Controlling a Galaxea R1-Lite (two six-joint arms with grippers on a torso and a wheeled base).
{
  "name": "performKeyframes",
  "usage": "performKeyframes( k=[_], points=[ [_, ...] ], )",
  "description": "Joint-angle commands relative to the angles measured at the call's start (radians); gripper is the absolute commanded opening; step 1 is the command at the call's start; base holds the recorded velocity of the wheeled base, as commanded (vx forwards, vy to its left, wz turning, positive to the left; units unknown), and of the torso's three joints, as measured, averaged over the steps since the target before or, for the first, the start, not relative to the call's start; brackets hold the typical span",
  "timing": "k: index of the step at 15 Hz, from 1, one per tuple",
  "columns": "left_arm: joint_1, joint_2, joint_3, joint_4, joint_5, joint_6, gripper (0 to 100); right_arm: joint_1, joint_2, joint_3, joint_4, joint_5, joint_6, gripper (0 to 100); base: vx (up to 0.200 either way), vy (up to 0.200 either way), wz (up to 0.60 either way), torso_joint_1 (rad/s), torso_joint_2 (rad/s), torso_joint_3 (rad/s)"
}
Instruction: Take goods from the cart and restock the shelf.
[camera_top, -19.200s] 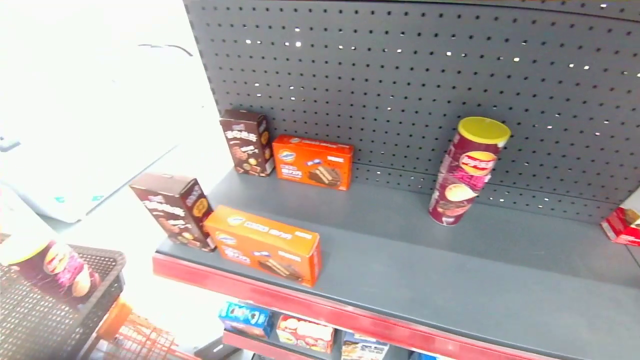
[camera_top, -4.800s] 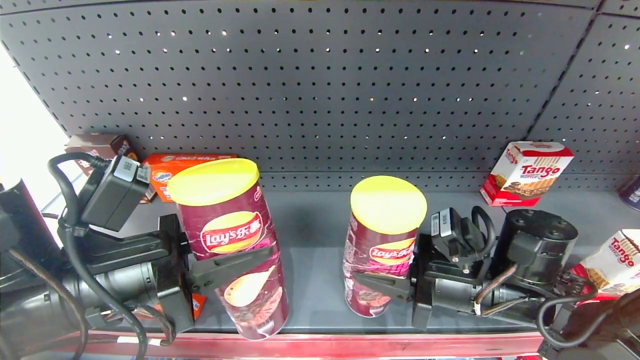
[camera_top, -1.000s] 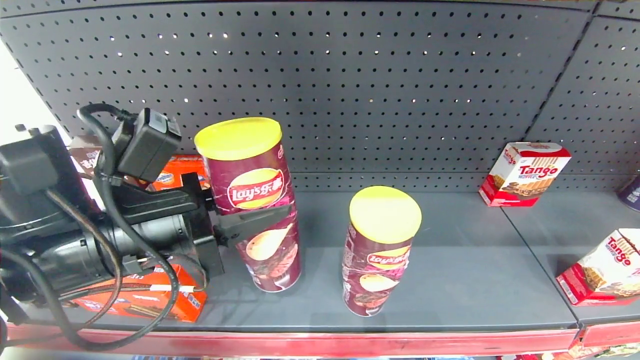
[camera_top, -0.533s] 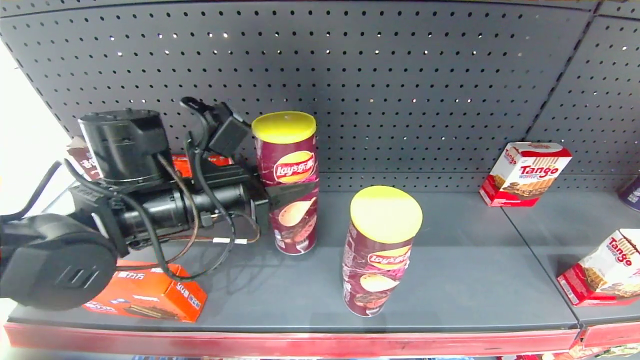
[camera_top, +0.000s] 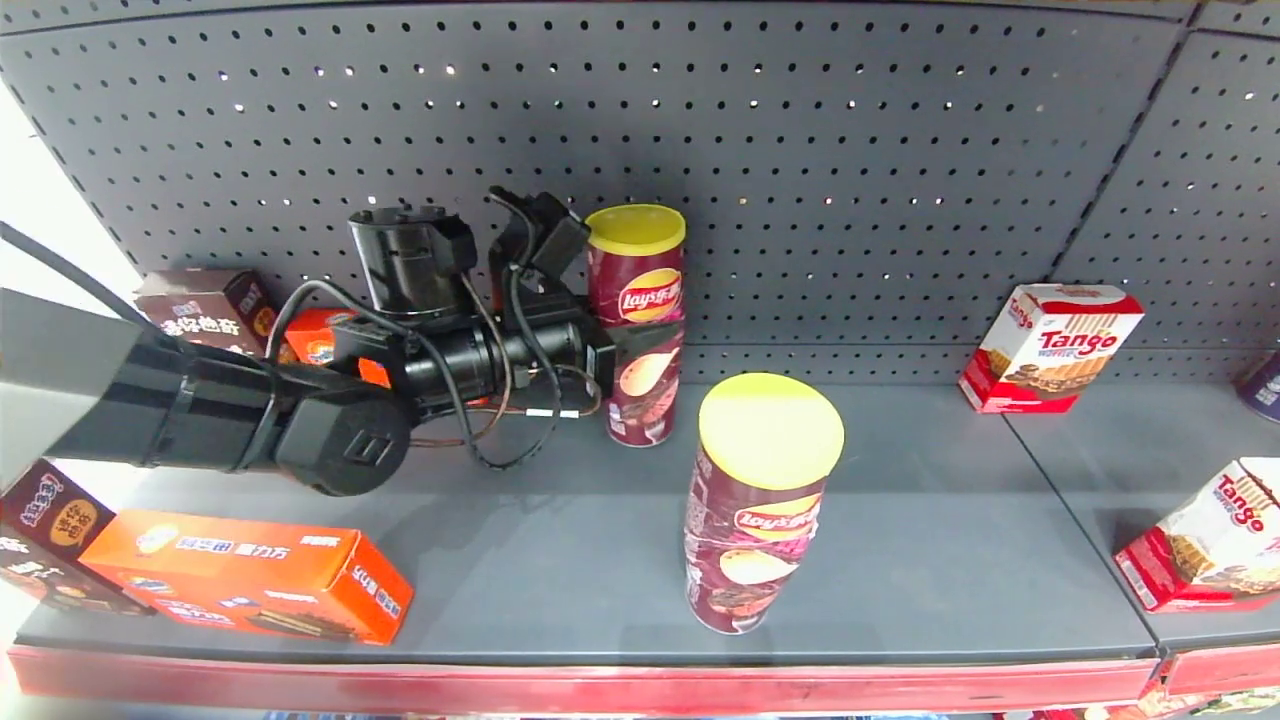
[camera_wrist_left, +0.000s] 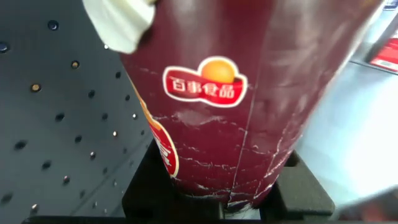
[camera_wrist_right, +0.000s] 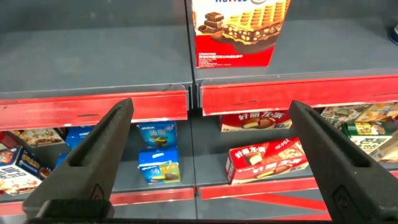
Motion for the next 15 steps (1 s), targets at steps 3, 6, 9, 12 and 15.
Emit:
performKeyframes(
  k=[3, 6, 9, 12, 15],
  points=[
    [-0.008, 0.105, -0.085, -0.001, -0.001, 0.001, 0, 0.000, 0.003, 0.000, -0.001, 0.000, 0.000, 100, 0.000, 0.000, 0.00, 0.000, 0.00, 0.000],
    [-0.020, 0.142, -0.119, -0.002, -0.001, 0.001, 0, 0.000, 0.003, 0.000, -0.001, 0.000, 0.000, 100, 0.000, 0.000, 0.00, 0.000, 0.00, 0.000],
    [-0.030, 0.165, -0.145, -0.002, -0.003, 0.001, 0, 0.000, 0.003, 0.000, -0.001, 0.000, 0.000, 100, 0.000, 0.000, 0.00, 0.000, 0.00, 0.000],
    [-0.036, 0.178, -0.154, -0.009, -0.003, 0.003, 0, 0.000, 0.003, 0.000, 0.001, 0.000, 0.000, 100, 0.000, 0.000, 0.00, 0.000, 0.00, 0.000],
    [-0.036, 0.183, -0.151, -0.028, -0.003, 0.000, 100, 0.000, 0.003, 0.000, -0.001, 0.000, 0.000, 100, 0.000, 0.000, 0.00, 0.000, 0.00, 0.000]
  ],
)
